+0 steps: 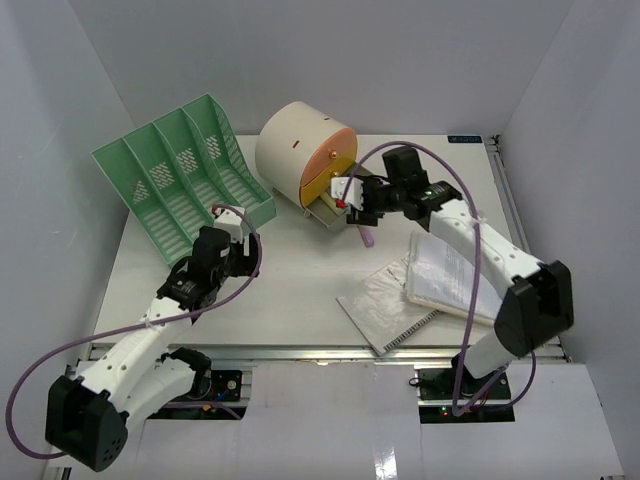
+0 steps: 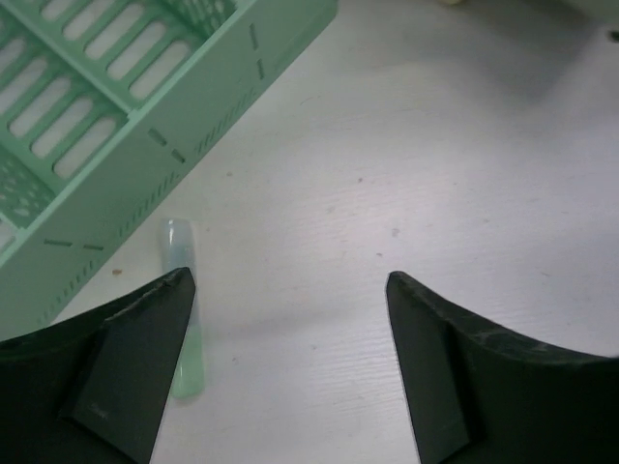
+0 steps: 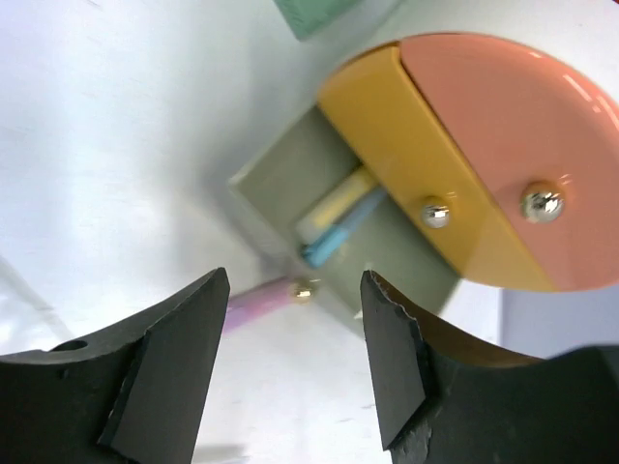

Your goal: Organize the desk

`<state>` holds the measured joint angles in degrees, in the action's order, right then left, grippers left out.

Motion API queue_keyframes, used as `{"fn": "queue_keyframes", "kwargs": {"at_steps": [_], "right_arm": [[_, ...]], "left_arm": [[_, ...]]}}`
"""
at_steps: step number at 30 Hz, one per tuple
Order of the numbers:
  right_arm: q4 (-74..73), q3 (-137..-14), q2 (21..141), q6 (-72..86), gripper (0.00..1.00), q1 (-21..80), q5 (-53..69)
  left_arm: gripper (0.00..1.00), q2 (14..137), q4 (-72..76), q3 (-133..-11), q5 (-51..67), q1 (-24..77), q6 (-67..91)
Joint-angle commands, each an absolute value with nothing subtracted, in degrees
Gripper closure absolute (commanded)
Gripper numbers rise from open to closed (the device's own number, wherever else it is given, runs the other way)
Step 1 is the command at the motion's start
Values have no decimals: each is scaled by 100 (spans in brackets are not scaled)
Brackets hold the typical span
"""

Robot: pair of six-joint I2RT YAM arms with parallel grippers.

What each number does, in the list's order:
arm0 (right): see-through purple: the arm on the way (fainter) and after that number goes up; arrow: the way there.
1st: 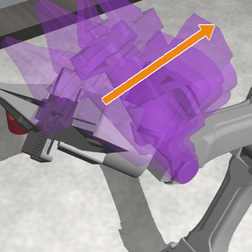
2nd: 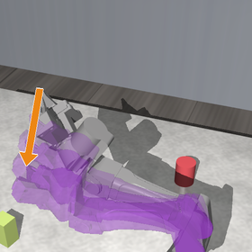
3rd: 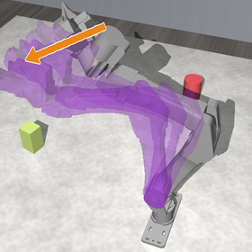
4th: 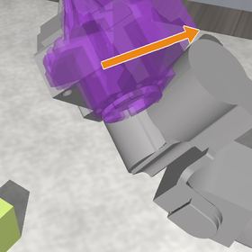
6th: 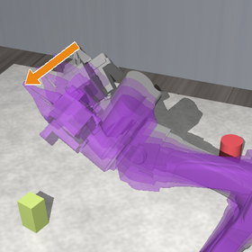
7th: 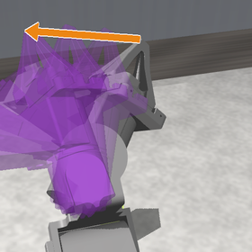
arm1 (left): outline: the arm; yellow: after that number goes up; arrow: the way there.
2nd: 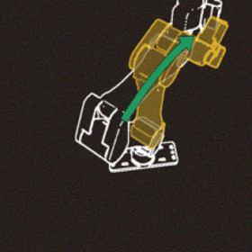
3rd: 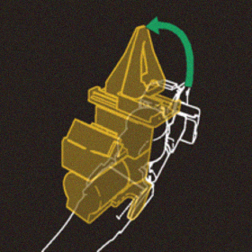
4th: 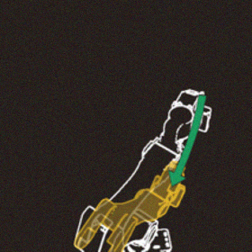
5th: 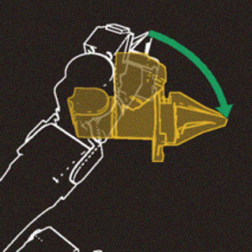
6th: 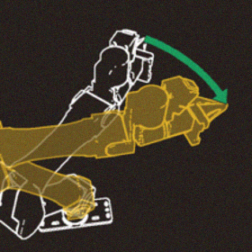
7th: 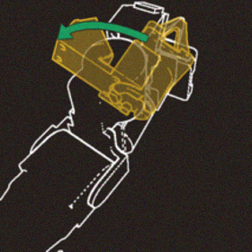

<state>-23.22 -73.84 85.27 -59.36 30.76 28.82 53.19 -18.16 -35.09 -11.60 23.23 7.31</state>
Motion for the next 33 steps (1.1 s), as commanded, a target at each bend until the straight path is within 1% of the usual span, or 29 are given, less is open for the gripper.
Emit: {"fn": "queue_keyframes", "kwargs": {"at_steps": [1,4,9,12,17,24,29,33], "right_arm": [[-1772,-6032,7529,-4817,35,2905,4630],[-1285,-5233,7015,-4650,32,2558,4853],[-1283,-4986,6677,-4514,32,2080,5558],[-1284,-4922,6581,-4509,32,2039,5732],[-1285,-4915,6515,-4518,32,2039,5748],[-1283,-4913,6504,-4544,33,2022,5766],[-1274,-4904,6523,-4535,33,1985,5803],[-1278,-4892,6519,-4547,33,1961,5834]], "left_arm": [[20,5975,-2127,-3950,-721,1653,954],[22,6459,-2241,-4113,-896,1372,993],[22,7006,-2384,-4298,-1311,1310,1013],[23,7329,-2498,-4414,-1489,1310,1027],[29,7670,-2615,-4544,-1727,1310,941],[30,8059,-2637,-4606,-1889,1302,608],[33,8382,-2647,-4644,-1731,1310,354],[40,8539,-2658,-4680,-1467,1306,203]]}}
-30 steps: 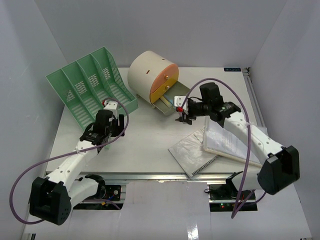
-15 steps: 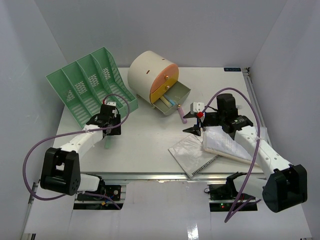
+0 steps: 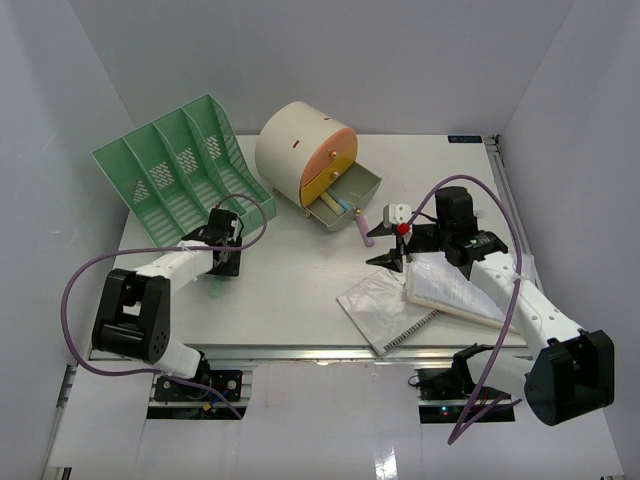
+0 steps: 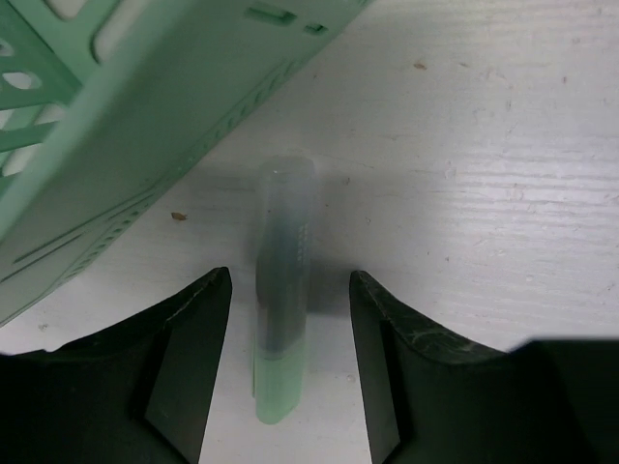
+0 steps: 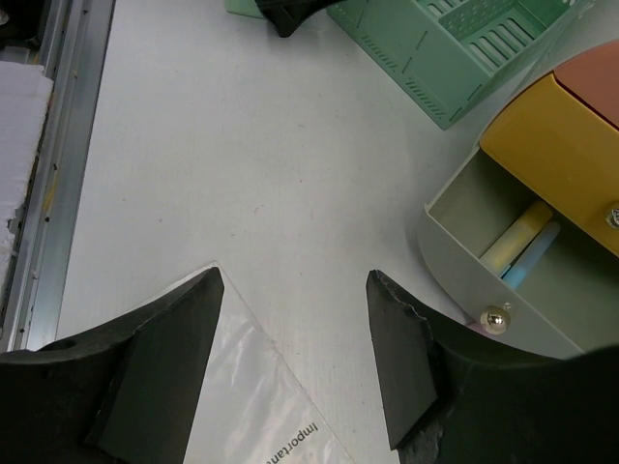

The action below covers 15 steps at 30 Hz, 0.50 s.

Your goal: Organize the desk

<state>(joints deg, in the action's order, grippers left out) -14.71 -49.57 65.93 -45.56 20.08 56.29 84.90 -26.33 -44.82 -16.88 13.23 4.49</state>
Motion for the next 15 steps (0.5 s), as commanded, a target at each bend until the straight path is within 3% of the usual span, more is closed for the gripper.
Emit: {"fn": "queue_keyframes", "kwargs": {"at_steps": [1,6,15], "right_arm": [[-1282,-4888,6508,-4557,33,1954,5848],[-1284,-4878,6469,-4579,33,1915,5889],[-1318,-4880,6420,-4619,33,1808,5997]], "left_arm": [[43,8567,-2662,-4683,-1417,1302,171],[51,8595,-2698,-4685,-1316,1310,139],[86,8379,-2796,-4718,-993,1325,174]]}}
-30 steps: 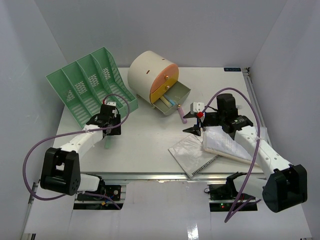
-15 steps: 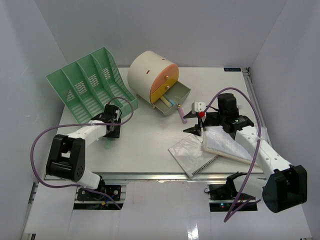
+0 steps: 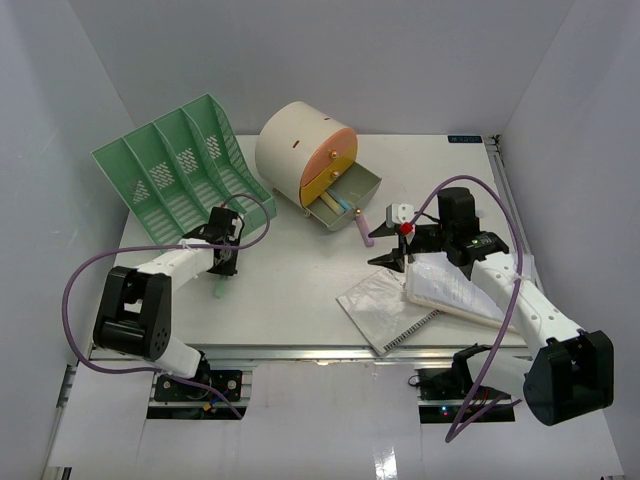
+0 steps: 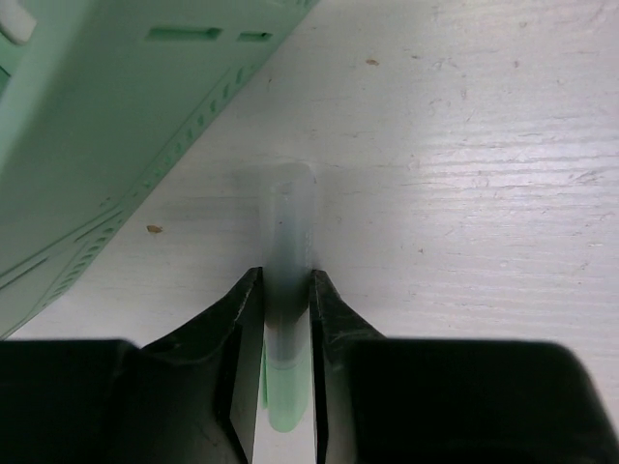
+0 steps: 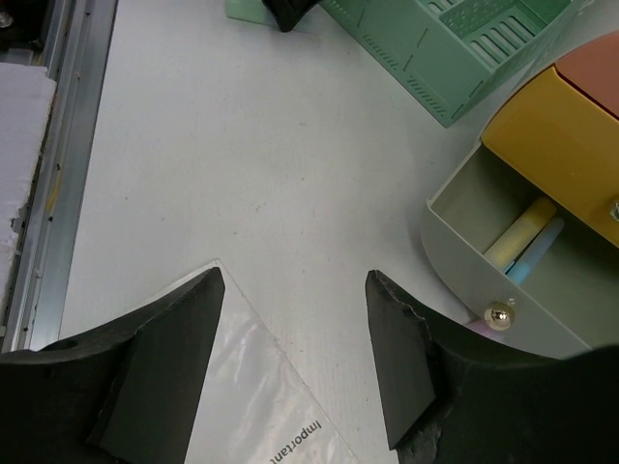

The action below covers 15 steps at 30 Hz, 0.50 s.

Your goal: Organize the desk

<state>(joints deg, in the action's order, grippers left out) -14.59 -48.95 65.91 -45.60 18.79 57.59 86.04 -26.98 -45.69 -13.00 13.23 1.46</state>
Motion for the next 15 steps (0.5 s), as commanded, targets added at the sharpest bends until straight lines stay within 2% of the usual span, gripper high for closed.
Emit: {"fn": "queue_keyframes", "kwargs": {"at_steps": [1,6,11,15], "right_arm": [[-1318,-4876,6416,-4623,33,1796,6005],[-1318,-4868,6434,-4641,33,1714,5984],[-1324,-4852,6457,-4658,33,1513,5945],[-1318,-4852,6472,-4625,33,1192,6016]], "left_arm": [[89,8296,-2807,-4718,-878,1335,209],[99,7605,-2811,-4712,294,1525,576],[100,6775,-2179,-4782,1349,2607,946],[100,6627,-1381,-5095,1228,3690,787]]}}
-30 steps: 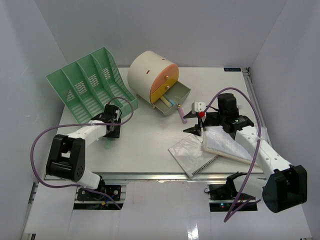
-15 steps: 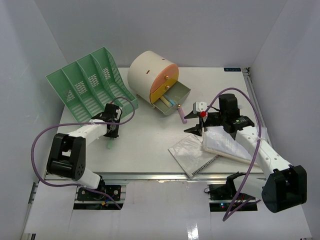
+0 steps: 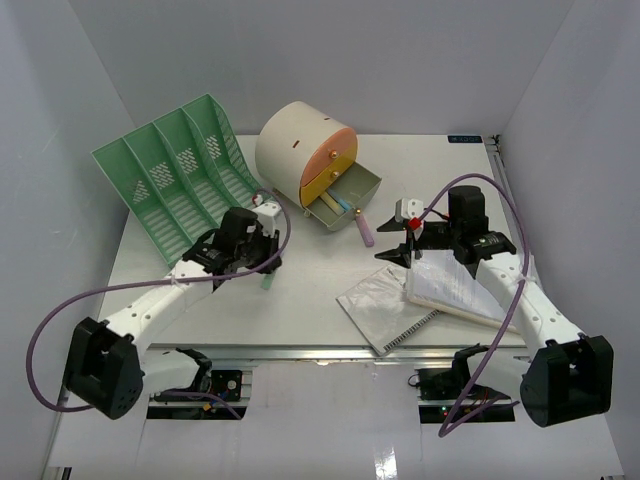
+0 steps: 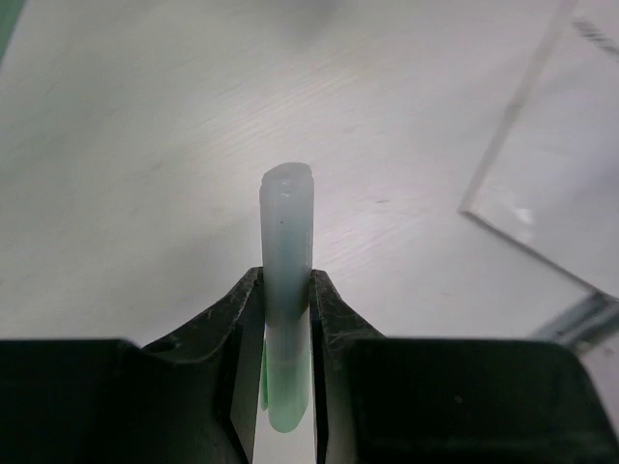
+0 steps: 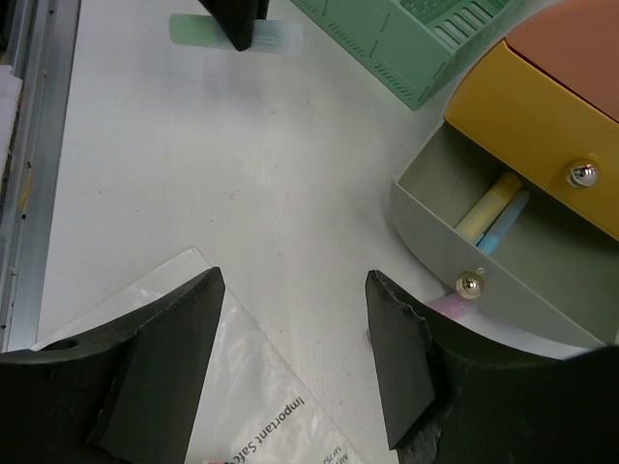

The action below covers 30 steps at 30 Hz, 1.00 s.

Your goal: Organize the desk

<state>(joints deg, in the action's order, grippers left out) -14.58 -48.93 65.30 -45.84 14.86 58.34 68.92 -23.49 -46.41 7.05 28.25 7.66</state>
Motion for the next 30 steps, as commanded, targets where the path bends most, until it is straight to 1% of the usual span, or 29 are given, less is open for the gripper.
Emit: {"fn": "queue_keyframes", "kwargs": {"at_steps": [1,3,5,11,15,16,18,20,21,23,25,26,30], "right_arm": [[-1318,-4852,6477,-4615,33,1112,6037],[-1296,-4838,6464,-4588,33,901,6078],[-1298,-4830,6470,-4576,33,736,6114],[-1267,-4784,6534,-4505,33,254,6152],[-1281,-4730,6539,-4477,33,-70,6238],[-1281,-4718,6542,-4474,33,-141,6265],[-1266,-4703,6556,-4474,33,-207,6308],[-1259,-4689,6589,-4467,33,-250,6297],[-1257,-4685,6615,-4462,33,-269,6270],[-1231,-4696,6683,-4393,33,-292,6116],[-1120,-4722,6810,-4029,33,-310,5753],[-986,-4735,6884,-3881,32,-323,5611],[-983,-5019,7265,-3231,29,-357,4204]], "left_arm": [[100,6727,-1221,-5206,1122,3867,666],[100,7041,-1019,-5651,901,4165,378],[100,7564,-863,-5938,596,4245,45],[100,9845,-866,-8147,-611,4289,-893],[100,10914,-1075,-9388,-1082,4289,-1402],[98,11141,-1119,-9657,-1202,4289,-1495],[84,11509,-1191,-10040,-1453,4289,-1569],[57,11744,-1293,-10277,-1571,4289,-1612],[45,11819,-1329,-10360,-1593,4289,-1620],[29,11722,-1345,-10362,-1400,4320,-1542],[21,11583,-1348,-10277,-1219,4360,-1479],[20,11460,-1360,-10246,-1090,4367,-1412],[19,10784,-1421,-9661,-434,4427,-1013]]}}
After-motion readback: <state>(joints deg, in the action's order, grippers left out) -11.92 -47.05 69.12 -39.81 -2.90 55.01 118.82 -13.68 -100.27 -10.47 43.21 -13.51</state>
